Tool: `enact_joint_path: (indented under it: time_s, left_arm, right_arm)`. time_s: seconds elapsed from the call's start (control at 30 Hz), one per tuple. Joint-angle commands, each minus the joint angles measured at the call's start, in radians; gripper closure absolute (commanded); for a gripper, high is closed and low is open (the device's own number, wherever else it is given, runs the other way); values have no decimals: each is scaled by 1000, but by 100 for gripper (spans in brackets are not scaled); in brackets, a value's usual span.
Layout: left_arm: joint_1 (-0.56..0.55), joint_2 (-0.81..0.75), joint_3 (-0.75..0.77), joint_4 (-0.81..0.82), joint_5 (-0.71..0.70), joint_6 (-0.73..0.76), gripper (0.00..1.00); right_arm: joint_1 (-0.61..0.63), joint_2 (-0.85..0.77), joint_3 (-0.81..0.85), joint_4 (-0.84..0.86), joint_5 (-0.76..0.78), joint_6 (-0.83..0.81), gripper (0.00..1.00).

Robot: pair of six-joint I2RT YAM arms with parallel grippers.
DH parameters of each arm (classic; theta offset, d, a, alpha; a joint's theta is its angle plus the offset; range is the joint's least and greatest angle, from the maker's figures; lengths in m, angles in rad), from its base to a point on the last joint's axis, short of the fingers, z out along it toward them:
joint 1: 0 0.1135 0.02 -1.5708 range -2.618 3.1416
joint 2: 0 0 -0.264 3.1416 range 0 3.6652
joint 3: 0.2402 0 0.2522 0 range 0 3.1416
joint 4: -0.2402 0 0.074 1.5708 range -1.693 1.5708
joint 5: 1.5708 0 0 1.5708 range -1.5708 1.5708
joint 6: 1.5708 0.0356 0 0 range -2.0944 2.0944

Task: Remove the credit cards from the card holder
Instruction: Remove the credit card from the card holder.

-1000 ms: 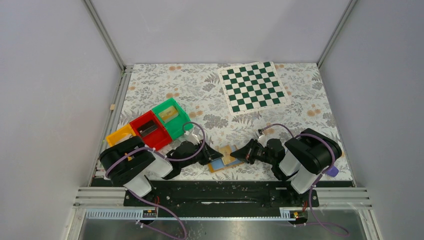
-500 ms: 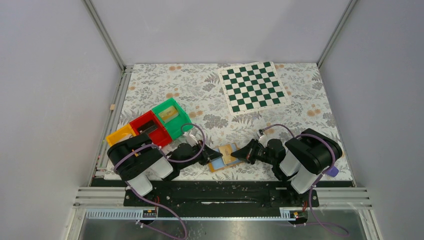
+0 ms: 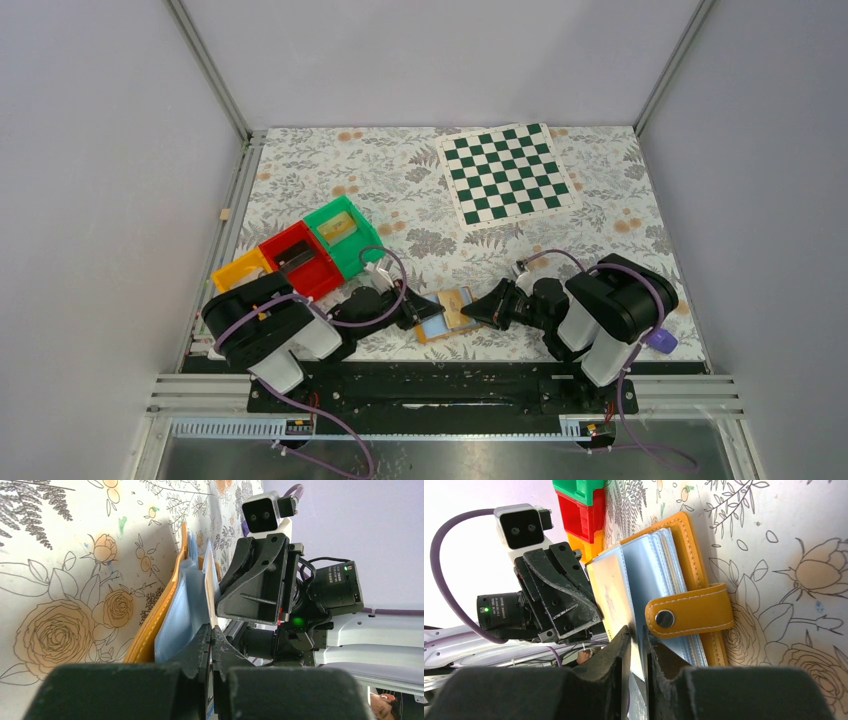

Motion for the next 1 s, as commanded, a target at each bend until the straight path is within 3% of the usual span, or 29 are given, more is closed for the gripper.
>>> enact_joint_path:
  time_s: [0.0,0.33,0.5,0.6,0.73,0.87,0.97]
  left_arm:
    - [0,-15,-30,105,-5,-4,100]
    - [3,0,-102,161,-34,-16,100]
    - [4,-46,-113,115,-51,2,100]
    - [3,-73,-107,70,-47,18,100]
    - [4,-86,-104,54,-41,24,100]
    - [4,-84,-77,1,-19,36,100]
    - [4,-83,-74,-9,-18,36,100]
  right_arm:
    - [6,6,4,34,-15,-27,80]
    - [5,14,-9,30,-1,-39,80]
    - [2,3,-15,10,13,-47,96]
    - [1,14,-15,23,13,-46,99]
    - [2,-8,-12,7,12,-54,96]
    - [2,-71,12,-107,7,-87,86]
    - [3,-130,27,-193,8,-114,83]
